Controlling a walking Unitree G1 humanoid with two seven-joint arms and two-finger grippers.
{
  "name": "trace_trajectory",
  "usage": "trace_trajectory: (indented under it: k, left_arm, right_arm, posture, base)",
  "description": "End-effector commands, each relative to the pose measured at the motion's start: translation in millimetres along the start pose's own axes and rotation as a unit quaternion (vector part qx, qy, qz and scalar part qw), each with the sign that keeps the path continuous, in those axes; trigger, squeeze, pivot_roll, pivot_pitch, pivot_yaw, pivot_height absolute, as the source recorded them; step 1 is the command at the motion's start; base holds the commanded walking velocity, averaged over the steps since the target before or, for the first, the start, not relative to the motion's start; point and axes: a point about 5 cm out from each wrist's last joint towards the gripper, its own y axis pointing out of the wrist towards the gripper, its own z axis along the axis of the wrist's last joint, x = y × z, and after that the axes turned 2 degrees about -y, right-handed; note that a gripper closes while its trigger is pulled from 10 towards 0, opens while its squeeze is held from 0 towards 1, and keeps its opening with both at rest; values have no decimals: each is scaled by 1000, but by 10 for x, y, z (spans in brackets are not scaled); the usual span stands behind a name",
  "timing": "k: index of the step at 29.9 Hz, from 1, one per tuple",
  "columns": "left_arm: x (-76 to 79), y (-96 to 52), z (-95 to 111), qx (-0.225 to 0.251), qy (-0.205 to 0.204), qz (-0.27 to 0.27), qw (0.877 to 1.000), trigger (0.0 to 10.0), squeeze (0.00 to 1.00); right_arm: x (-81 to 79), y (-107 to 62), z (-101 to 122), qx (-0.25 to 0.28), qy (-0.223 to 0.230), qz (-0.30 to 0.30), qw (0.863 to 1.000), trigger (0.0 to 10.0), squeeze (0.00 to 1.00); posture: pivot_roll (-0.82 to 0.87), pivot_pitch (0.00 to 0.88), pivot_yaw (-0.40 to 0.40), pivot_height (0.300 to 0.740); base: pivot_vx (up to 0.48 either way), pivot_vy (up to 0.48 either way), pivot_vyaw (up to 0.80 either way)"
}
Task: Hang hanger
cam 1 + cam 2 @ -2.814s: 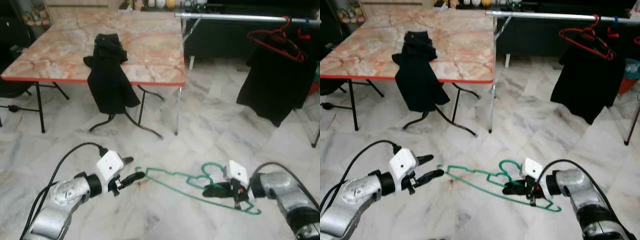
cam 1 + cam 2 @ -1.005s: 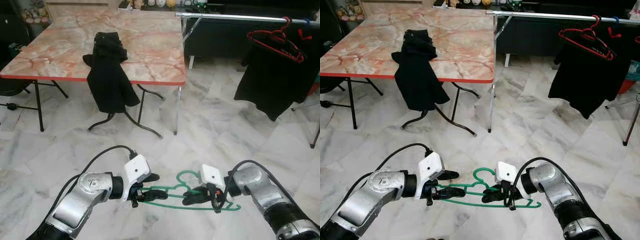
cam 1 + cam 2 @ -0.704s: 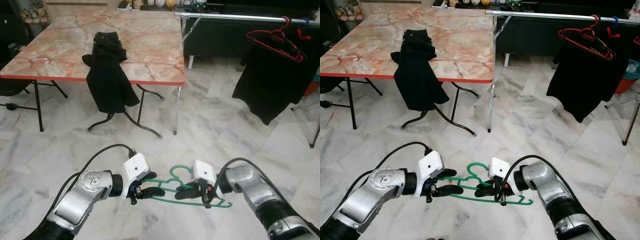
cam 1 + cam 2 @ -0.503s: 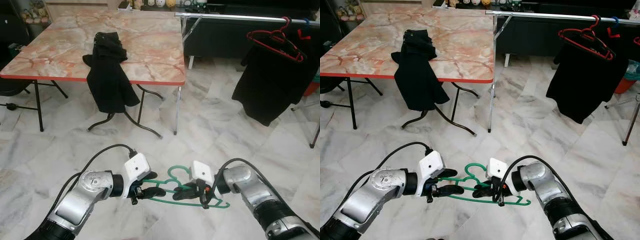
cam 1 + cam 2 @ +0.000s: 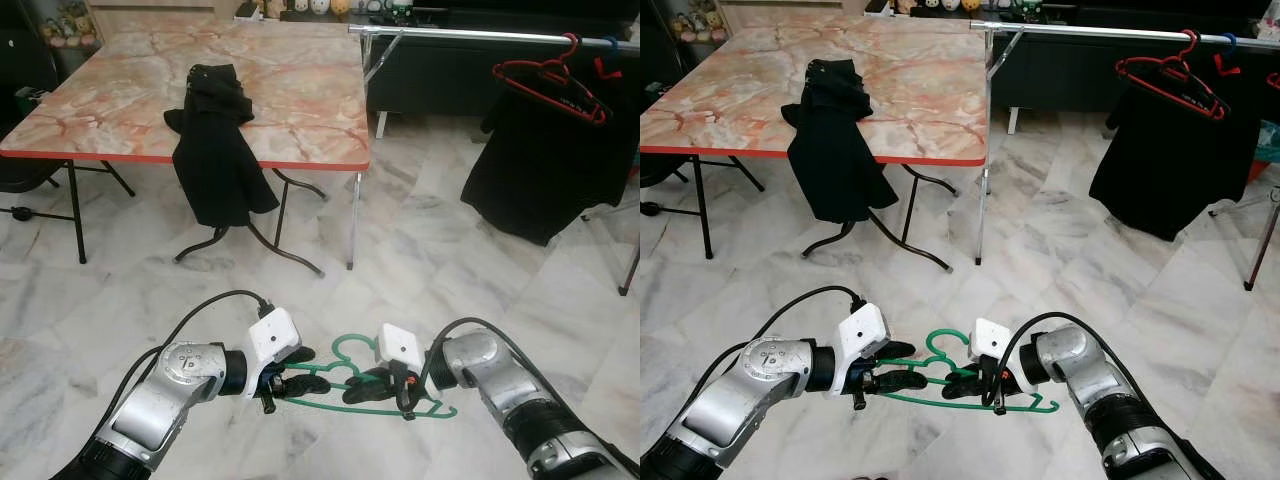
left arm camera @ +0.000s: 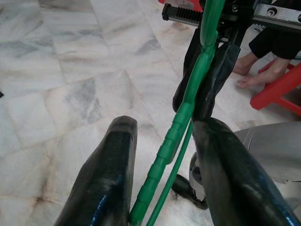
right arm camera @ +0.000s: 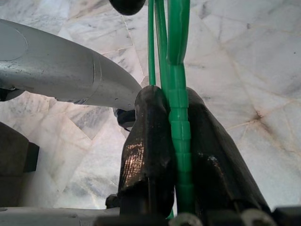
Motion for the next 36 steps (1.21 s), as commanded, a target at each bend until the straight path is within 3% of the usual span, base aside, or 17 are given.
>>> trace_trajectory:
  k: [1, 27, 28, 36]
  left_arm:
    - [14, -5, -53, -15, -5, -5, 1000, 0, 0]
    - [46, -10, -62, -10, -8, -22, 1000, 0, 0]
    - [48, -11, -63, -9, -8, -23, 1000, 0, 0]
    - [52, -11, -63, -9, -6, -24, 1000, 0, 0]
  right_arm:
    - [31, 4, 51, 7, -8, -6, 1000, 10000, 0]
    - [16, 56, 91, 31, -4, -1, 1000, 10000, 0]
    - [7, 53, 96, 36, -2, 6, 999, 10000, 1000]
    - [-3, 43, 96, 37, -2, 14, 999, 10000, 1000]
  posture:
    - [101, 96, -37, 740]
    - [101, 95, -35, 740]
    - [101, 95, -35, 740]
    - [102, 96, -37, 740]
  base:
    - [0, 0, 0]
    - [0, 0, 0]
    - [0, 0, 0]
    - [0, 0, 0]
